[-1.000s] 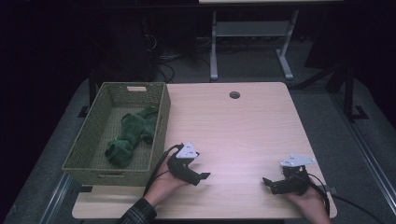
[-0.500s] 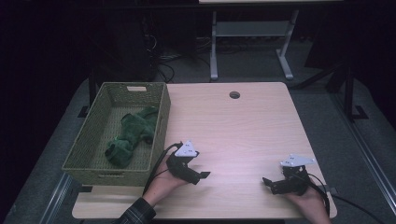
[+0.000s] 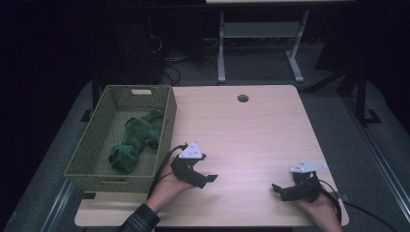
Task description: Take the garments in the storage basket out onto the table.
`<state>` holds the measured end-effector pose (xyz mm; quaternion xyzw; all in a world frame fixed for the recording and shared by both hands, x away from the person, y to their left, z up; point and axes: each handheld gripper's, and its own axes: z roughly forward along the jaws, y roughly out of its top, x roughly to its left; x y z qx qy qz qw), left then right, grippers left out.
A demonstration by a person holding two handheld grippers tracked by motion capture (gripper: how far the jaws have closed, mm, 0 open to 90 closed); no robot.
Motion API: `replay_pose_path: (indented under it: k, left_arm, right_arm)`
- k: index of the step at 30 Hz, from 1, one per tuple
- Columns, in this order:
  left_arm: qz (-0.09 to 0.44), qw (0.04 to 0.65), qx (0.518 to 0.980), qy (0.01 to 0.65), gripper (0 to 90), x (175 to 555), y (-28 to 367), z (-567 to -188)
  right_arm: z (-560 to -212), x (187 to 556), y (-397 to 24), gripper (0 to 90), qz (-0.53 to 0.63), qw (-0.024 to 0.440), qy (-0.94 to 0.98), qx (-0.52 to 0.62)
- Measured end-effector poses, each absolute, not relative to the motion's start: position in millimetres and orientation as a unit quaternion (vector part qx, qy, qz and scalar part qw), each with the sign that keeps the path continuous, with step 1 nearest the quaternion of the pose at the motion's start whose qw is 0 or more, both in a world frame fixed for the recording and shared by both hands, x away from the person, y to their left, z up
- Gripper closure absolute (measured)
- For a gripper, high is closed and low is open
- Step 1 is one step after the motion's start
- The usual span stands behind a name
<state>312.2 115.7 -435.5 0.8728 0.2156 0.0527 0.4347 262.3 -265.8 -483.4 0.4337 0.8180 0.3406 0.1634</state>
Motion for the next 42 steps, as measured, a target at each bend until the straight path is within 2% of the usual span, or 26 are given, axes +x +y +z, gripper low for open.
replay_pose_path:
  k: [42]
  left_arm:
    - [0.054,0.459,0.864,0.201,13.5,331,119,-384]
  right_arm:
    - [-483,262,-266,0.0,0.340,0.164,0.818,0.433]
